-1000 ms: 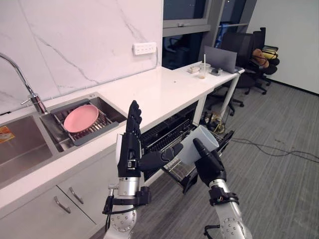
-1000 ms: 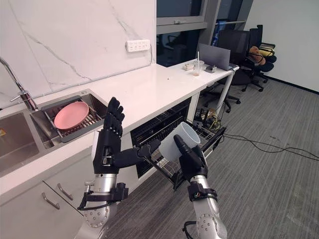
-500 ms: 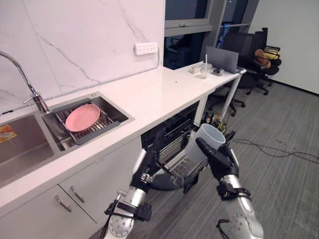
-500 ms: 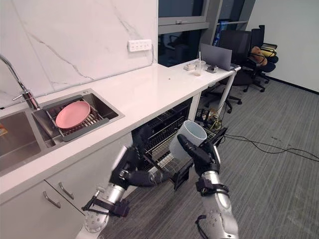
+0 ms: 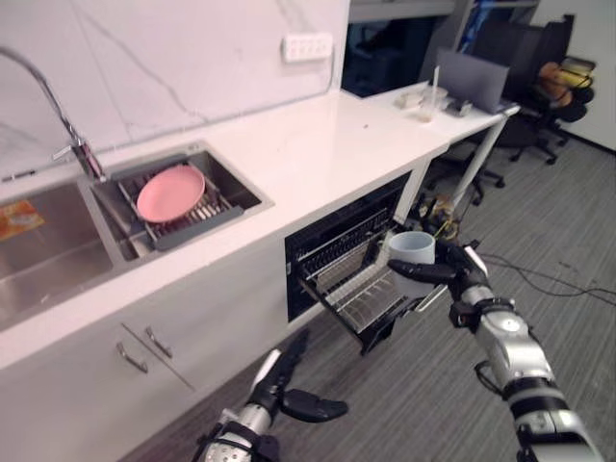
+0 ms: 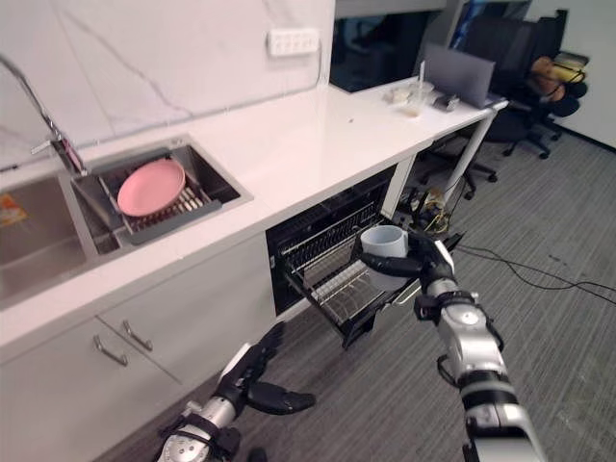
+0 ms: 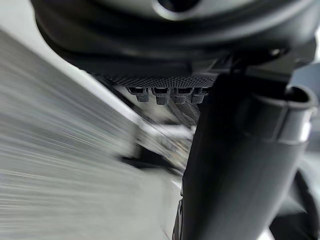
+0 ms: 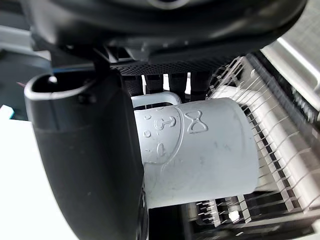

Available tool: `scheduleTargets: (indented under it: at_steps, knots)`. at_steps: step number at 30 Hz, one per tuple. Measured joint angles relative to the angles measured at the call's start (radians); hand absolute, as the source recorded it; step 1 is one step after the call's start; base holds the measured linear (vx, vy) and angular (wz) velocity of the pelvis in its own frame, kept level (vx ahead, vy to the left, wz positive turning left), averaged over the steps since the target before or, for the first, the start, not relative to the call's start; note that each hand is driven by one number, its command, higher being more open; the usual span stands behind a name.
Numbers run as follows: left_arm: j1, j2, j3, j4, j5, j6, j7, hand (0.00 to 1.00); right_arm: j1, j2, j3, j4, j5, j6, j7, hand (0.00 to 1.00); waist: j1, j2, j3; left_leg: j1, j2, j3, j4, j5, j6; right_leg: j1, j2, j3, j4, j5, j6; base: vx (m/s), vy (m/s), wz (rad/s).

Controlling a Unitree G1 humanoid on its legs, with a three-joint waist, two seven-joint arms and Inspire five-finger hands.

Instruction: Walk over to the sink, pick up the cup, carry it to the dishwasher, place the cup inside the dishwasher, then close the dishwasher door

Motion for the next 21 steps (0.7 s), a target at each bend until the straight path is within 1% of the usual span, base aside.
scheduleTargets:
  at_steps: [1,2,4,5,7,9,10,11,14,16,18,19,21]
  knots:
    - [-0.017,0.004,0.032,0.057,-0.014,0.000,0.019,1.00,-0.075,-0.040,0.018,0.057,-0.001,0.005,-0.001,0.00,0.007,0.001,0.036,-0.024,0.002,-0.011,0.008,0.004,-0.002,-0.013,0.002,-0.009,0.000,0.004,-0.003,-0.04,-0.020,0.26]
    - [-0.026,0.007,0.048,0.080,-0.017,0.000,0.028,1.00,-0.115,-0.056,0.025,0.083,0.000,0.005,-0.002,0.00,0.010,0.002,0.056,-0.035,0.003,-0.017,0.013,0.008,0.000,-0.019,0.002,-0.016,0.000,0.006,-0.005,-0.05,-0.012,0.26]
    - [-0.052,0.025,0.092,0.153,-0.043,-0.010,0.054,1.00,-0.264,-0.121,0.059,0.172,-0.002,0.006,-0.007,0.00,0.036,0.012,0.123,-0.086,0.008,-0.024,0.029,0.020,0.003,-0.061,0.006,-0.021,0.000,0.023,-0.012,-0.04,0.000,0.15]
    - [-0.056,0.028,0.102,0.160,-0.049,-0.012,0.058,1.00,-0.298,-0.136,0.067,0.188,-0.002,0.006,-0.008,0.00,0.040,0.016,0.141,-0.099,0.008,-0.028,0.037,0.020,0.004,-0.068,0.006,-0.020,-0.001,0.027,-0.012,-0.03,0.018,0.16]
    - [-0.068,0.029,0.113,0.166,-0.057,-0.039,0.076,1.00,-0.411,-0.191,0.087,0.233,-0.011,0.007,-0.008,0.00,0.058,0.045,0.203,-0.153,0.009,-0.042,0.069,0.024,0.009,-0.098,0.005,-0.020,-0.003,0.050,-0.012,-0.04,0.035,0.22]
    - [-0.077,0.021,0.124,0.178,-0.061,-0.062,0.079,1.00,-0.486,-0.212,0.118,0.267,-0.034,0.007,-0.007,0.00,0.065,0.061,0.237,-0.192,0.005,-0.051,0.091,0.024,0.010,-0.122,0.000,-0.019,-0.003,0.058,-0.010,-0.02,0.036,0.18]
    - [-0.085,0.016,0.127,0.193,-0.061,-0.070,0.090,1.00,-0.518,-0.216,0.130,0.277,-0.044,0.007,-0.001,0.00,0.071,0.069,0.250,-0.218,0.004,-0.055,0.102,0.025,0.011,-0.139,-0.001,-0.019,-0.003,0.063,-0.010,-0.02,0.029,0.14]
    - [-0.085,0.012,0.128,0.197,-0.061,-0.072,0.097,1.00,-0.530,-0.216,0.137,0.285,-0.047,0.007,0.003,0.00,0.074,0.071,0.252,-0.233,0.004,-0.057,0.107,0.025,0.012,-0.150,-0.001,-0.020,-0.003,0.066,-0.010,-0.02,0.021,0.14]
    - [-0.095,-0.006,0.135,0.237,-0.072,-0.080,0.107,1.00,-0.571,-0.225,0.171,0.337,-0.072,0.017,0.030,0.00,0.087,0.087,0.263,-0.288,0.004,-0.073,0.140,0.022,0.015,-0.184,-0.001,-0.020,0.003,0.069,-0.010,-0.01,0.013,0.19]
    - [-0.101,-0.014,0.143,0.266,-0.074,-0.082,0.107,1.00,-0.591,-0.240,0.193,0.351,-0.079,0.024,0.047,0.00,0.097,0.099,0.270,-0.328,0.006,-0.079,0.160,0.013,0.011,-0.212,-0.001,-0.019,0.010,0.069,-0.010,-0.03,0.005,0.08]
    - [-0.108,-0.036,0.148,0.289,-0.092,-0.092,0.106,1.00,-0.602,-0.261,0.193,0.369,-0.081,0.034,0.063,0.00,0.109,0.123,0.283,-0.364,0.008,-0.086,0.173,0.013,0.012,-0.244,-0.001,-0.018,0.025,0.069,-0.010,-0.06,0.010,0.08]
    - [-0.108,-0.041,0.152,0.292,-0.097,-0.100,0.104,1.00,-0.606,-0.261,0.193,0.377,-0.083,0.039,0.066,0.00,0.111,0.127,0.284,-0.372,0.008,-0.087,0.175,0.013,0.012,-0.251,-0.001,-0.018,0.026,0.069,-0.010,-0.05,0.012,0.08]
    - [-0.115,-0.047,0.149,0.300,-0.109,-0.120,0.103,1.00,-0.617,-0.261,0.195,0.403,-0.101,0.048,0.082,0.00,0.113,0.143,0.293,-0.398,0.011,-0.092,0.182,0.020,0.008,-0.275,-0.001,-0.018,0.036,0.068,-0.011,-0.03,0.010,0.04]
